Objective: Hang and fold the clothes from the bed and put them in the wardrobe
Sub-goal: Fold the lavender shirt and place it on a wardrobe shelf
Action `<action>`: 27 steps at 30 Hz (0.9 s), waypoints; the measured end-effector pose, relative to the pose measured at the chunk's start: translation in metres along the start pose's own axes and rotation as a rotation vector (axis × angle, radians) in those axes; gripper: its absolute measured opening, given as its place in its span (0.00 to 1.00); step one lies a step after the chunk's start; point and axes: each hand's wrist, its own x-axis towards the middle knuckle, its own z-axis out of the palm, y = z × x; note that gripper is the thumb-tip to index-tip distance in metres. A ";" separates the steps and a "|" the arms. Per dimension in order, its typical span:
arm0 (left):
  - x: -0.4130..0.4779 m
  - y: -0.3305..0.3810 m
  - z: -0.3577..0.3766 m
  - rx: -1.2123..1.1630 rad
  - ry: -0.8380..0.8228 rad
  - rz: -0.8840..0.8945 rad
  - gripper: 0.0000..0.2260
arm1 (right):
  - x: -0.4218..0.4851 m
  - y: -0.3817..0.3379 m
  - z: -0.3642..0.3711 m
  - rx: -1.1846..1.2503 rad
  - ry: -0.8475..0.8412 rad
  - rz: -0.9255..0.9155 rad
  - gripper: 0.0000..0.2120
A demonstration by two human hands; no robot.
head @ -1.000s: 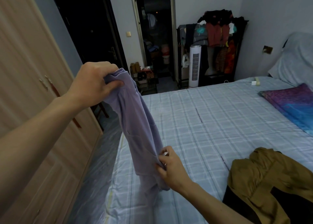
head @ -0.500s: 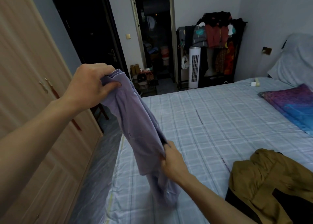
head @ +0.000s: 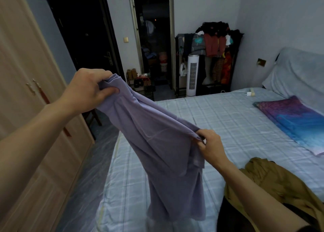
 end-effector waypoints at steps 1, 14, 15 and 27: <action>0.001 0.001 0.000 -0.003 0.006 0.007 0.11 | -0.002 0.004 -0.001 0.015 -0.017 -0.012 0.02; -0.011 -0.003 -0.009 -0.039 0.036 -0.040 0.09 | -0.009 0.002 -0.017 0.299 -0.032 0.047 0.07; -0.012 -0.003 -0.011 -0.042 0.044 -0.048 0.09 | -0.008 0.001 -0.019 0.305 -0.043 0.049 0.08; -0.017 -0.002 -0.020 0.008 0.037 -0.020 0.08 | -0.005 -0.004 -0.026 0.200 -0.362 0.018 0.12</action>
